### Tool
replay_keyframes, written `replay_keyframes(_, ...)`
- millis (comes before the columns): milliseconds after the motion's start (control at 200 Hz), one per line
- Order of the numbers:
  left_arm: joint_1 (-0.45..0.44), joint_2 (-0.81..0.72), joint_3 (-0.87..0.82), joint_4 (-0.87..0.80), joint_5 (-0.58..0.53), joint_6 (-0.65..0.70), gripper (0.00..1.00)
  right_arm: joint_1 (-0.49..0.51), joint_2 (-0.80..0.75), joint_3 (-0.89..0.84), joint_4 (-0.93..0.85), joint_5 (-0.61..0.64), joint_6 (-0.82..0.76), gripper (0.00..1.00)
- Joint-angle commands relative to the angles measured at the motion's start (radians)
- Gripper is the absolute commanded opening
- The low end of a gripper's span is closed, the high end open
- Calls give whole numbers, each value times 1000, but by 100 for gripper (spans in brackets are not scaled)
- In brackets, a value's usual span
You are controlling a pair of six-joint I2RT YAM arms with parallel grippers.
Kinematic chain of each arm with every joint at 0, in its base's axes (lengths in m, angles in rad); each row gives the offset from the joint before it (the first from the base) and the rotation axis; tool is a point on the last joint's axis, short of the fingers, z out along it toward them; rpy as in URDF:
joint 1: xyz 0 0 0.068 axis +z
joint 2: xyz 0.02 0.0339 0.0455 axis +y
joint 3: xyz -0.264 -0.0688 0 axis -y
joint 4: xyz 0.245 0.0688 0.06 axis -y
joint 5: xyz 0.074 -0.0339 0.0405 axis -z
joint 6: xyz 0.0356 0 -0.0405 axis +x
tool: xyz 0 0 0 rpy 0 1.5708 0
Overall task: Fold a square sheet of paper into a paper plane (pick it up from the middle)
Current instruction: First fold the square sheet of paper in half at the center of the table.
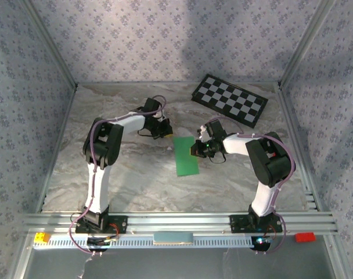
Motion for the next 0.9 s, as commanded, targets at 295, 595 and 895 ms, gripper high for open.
replay_keyframes(295,-87,-186,-97,14,94,31,0,-19,54,-85,-180,185,4,0)
replay_keyframes(595,-165,-254,-353,204,148,-85,0,-20,53,-98,-170,187,11,0)
replay_keyframes(895,-175,-243,-493,257,142,-87,0,-19,69,-99,-168,186,13,0)
